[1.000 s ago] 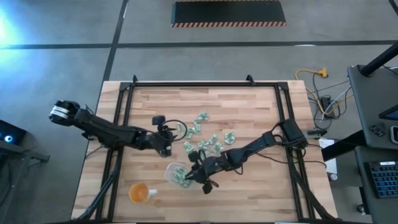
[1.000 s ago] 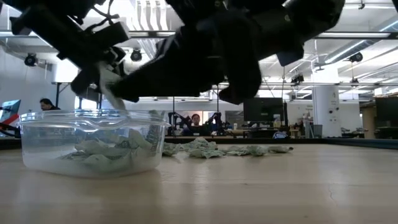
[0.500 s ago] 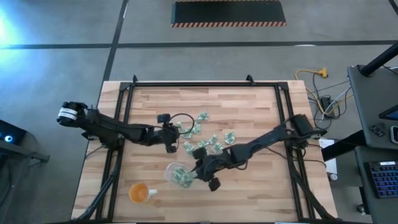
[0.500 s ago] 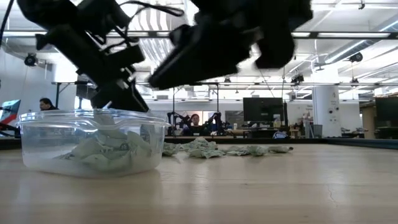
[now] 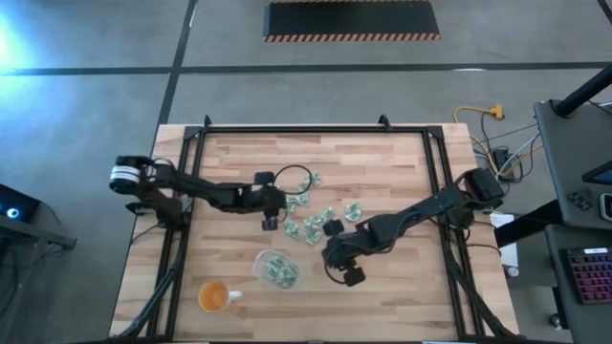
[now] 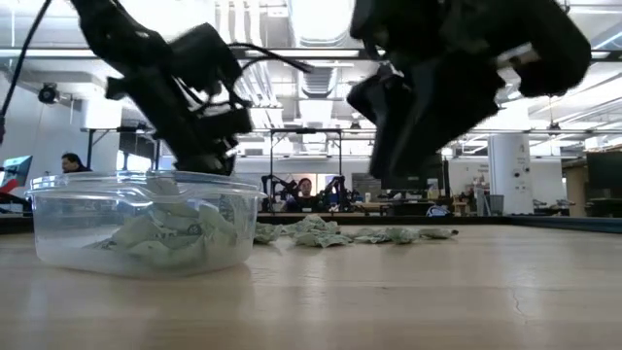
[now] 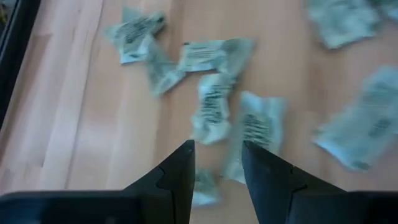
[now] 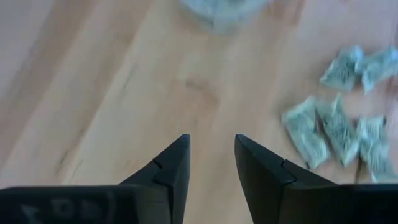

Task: Pick and place Stevia / Truvia into bins
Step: Put the stevia packet into the transparent container

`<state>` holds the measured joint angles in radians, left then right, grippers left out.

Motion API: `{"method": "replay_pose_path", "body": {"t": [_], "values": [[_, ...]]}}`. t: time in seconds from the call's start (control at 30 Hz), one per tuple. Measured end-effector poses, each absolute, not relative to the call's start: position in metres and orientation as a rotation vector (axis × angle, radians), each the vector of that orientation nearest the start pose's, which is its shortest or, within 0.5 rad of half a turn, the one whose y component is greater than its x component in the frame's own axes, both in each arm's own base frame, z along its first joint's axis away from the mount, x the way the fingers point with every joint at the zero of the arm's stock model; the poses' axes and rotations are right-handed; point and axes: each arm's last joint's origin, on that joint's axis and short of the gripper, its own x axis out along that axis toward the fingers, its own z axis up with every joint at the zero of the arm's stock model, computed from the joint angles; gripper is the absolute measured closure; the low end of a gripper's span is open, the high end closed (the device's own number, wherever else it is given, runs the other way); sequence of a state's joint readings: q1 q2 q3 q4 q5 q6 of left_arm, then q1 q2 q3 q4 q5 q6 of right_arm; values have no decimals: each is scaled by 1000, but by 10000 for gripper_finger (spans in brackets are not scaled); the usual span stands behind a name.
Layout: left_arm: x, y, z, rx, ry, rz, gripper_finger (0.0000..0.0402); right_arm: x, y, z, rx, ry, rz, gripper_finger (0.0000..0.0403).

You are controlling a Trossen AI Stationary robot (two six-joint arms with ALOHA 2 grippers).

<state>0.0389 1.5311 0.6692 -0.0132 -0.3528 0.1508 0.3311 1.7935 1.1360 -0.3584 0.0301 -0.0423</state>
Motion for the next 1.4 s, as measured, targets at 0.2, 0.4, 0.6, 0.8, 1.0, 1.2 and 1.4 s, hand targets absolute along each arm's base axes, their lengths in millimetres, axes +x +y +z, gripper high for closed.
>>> {"method": "replay_pose_path", "body": {"t": [0.2, 0.4, 0.6, 0.8, 1.0, 1.2, 1.4], "values": [[273, 35, 137, 244, 990, 323, 285, 337, 115, 170, -212, 1013, 281, 298], [273, 35, 136, 191, 984, 248, 285, 338, 115, 171, -212, 1003, 278, 309], [273, 35, 137, 188, 978, 247, 285, 338, 115, 171, -214, 997, 280, 319], [271, 35, 149, 175, 933, 260, 285, 338, 115, 170, -214, 1001, 279, 328], [264, 35, 159, 175, 918, 302, 285, 338, 115, 170, -212, 1001, 278, 330], [257, 37, 149, 201, 967, 349, 285, 338, 115, 170, -213, 992, 274, 324], [255, 41, 147, 193, 976, 361, 285, 339, 115, 171, -211, 979, 275, 329]]}}
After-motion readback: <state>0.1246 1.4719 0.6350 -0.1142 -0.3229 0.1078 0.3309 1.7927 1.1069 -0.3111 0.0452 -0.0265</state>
